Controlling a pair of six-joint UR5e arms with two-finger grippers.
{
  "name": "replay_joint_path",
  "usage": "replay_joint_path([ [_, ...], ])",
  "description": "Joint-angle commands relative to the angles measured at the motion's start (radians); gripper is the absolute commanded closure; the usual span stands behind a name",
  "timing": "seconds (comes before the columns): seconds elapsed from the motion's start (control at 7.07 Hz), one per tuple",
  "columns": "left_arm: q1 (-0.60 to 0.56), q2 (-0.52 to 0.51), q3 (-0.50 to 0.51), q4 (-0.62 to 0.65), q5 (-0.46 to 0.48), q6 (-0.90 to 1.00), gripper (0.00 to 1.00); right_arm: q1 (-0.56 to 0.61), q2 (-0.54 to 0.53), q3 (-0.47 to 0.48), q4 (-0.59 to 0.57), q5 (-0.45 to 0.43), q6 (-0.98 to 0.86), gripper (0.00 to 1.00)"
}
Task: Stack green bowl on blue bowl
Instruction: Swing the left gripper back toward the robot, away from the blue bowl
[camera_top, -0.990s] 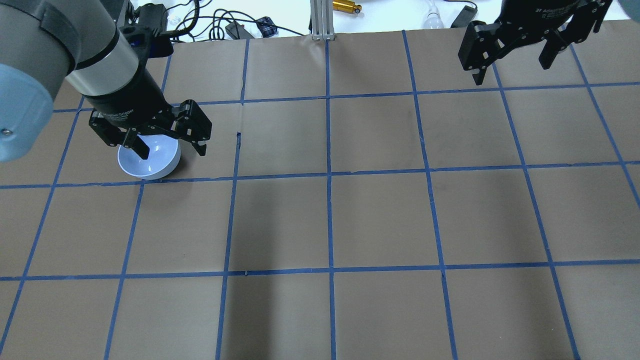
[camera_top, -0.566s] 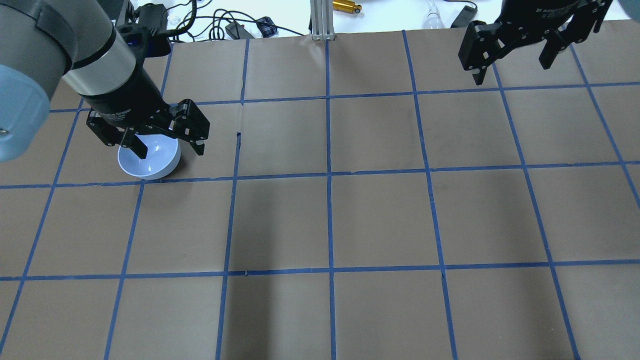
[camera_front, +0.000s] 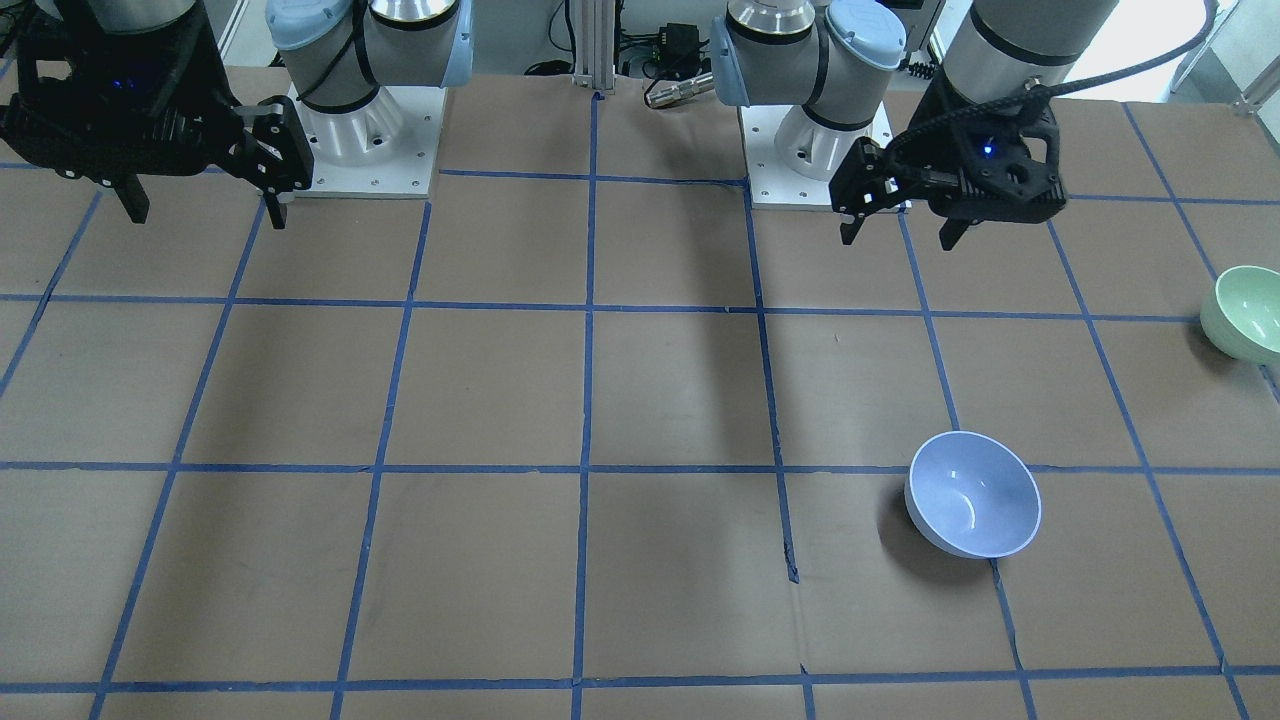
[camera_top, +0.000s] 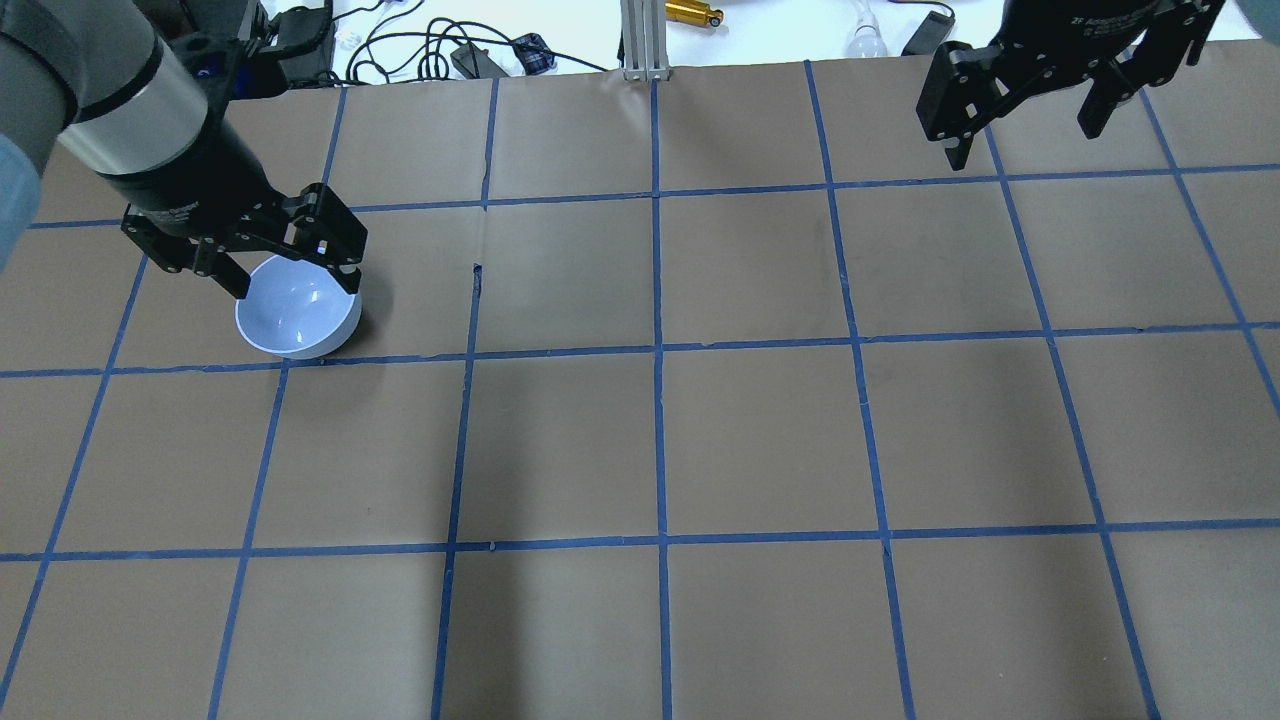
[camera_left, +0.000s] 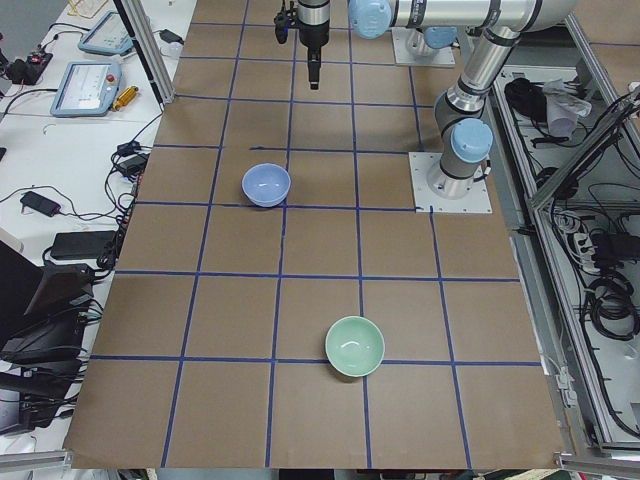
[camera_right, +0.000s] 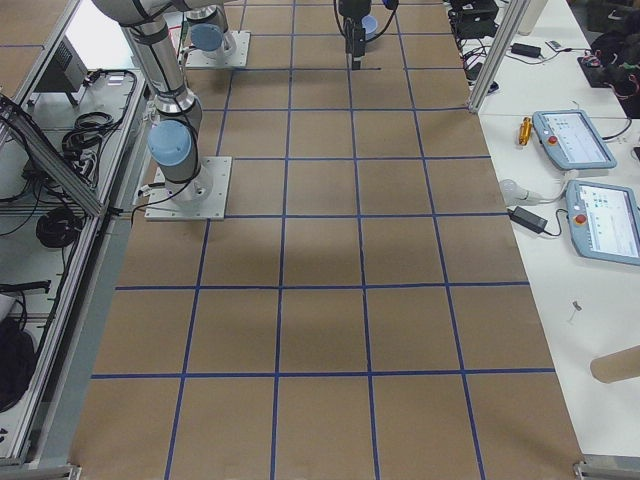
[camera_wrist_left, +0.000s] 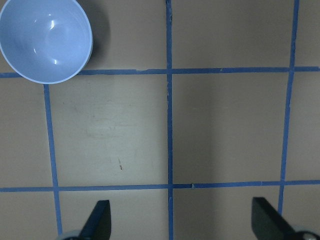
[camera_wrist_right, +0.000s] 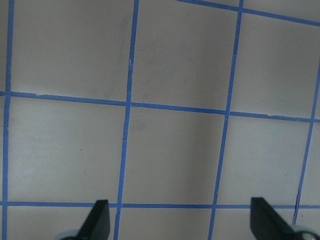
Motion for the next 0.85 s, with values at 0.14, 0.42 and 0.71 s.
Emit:
replay_joint_path([
  [0.14,0.203,-0.001,-0.003,0.001,0.003,0.332,0.00,-0.001,0.000,0.000,0.000,0.000,0.000,0.00],
  [0.42,0.360,-0.004,-0.012,0.004,0.003,0.623,0.00,0.001,0.000,0.000,0.000,0.000,0.000,0.00],
  [0.71,0.497,-0.010,-0.017,0.007,0.021,0.870,0.00,0.000,0.000,0.000,0.000,0.000,0.000,0.00],
])
